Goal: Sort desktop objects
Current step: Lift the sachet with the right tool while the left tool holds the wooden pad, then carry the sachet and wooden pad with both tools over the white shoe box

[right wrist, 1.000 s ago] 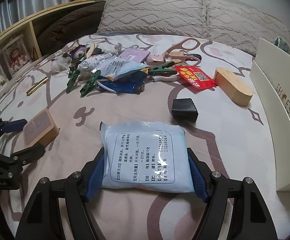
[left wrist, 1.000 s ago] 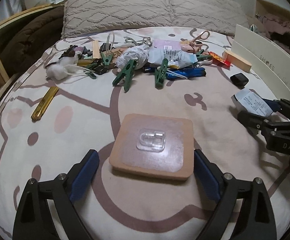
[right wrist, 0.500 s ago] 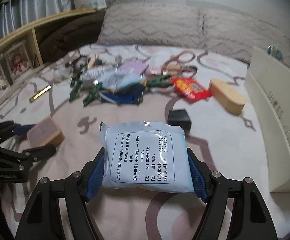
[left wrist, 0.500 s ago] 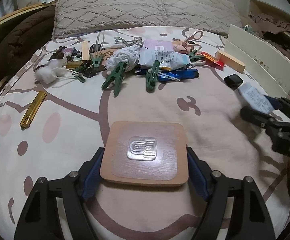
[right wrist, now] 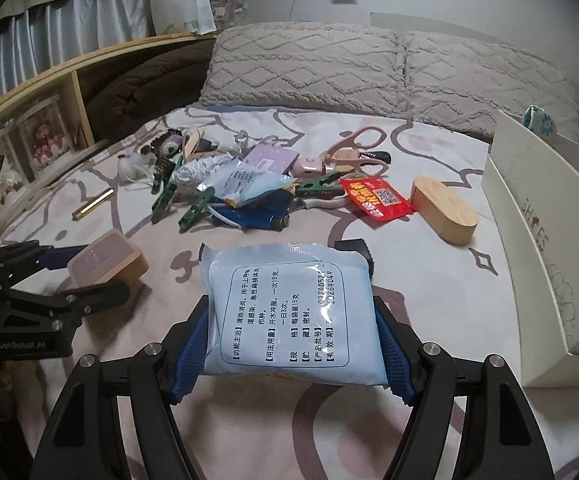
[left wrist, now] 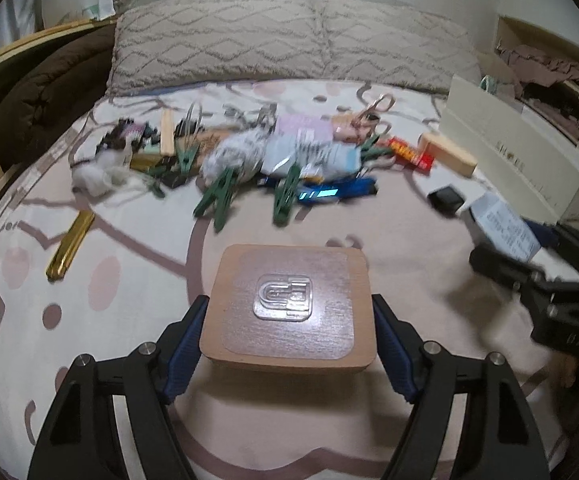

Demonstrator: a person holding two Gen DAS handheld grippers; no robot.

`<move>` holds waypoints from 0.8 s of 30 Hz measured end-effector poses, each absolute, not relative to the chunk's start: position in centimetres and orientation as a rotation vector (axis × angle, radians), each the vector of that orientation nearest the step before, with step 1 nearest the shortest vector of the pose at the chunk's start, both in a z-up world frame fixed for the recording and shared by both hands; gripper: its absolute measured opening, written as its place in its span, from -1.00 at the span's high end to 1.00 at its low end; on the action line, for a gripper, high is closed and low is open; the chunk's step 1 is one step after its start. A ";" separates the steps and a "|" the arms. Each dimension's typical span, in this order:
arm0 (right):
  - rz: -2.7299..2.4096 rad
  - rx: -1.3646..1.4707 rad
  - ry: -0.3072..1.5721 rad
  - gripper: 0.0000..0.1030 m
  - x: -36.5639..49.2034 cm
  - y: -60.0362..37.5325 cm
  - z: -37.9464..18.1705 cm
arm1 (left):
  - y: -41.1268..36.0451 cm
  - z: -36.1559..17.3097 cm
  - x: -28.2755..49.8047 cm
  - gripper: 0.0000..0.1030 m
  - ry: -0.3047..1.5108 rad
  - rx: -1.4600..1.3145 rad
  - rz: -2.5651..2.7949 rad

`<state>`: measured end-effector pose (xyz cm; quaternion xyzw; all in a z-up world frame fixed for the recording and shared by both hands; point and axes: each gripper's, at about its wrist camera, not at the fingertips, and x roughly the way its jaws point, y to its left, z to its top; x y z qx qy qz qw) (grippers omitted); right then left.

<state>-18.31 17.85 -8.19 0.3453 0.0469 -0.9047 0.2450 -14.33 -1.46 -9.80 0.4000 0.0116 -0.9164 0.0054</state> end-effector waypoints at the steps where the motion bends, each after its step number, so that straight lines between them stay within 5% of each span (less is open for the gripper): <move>1: -2.474 0.937 0.125 -0.47 -18.2 18.0 -7.9 | -1.3 -9.4 -14.4 -0.50 0.039 1.240 -2.879; 24: -2.657 0.644 0.065 -0.47 -16.5 24.5 2.6 | 5.4 0.5 -15.5 -0.50 0.115 0.932 -3.141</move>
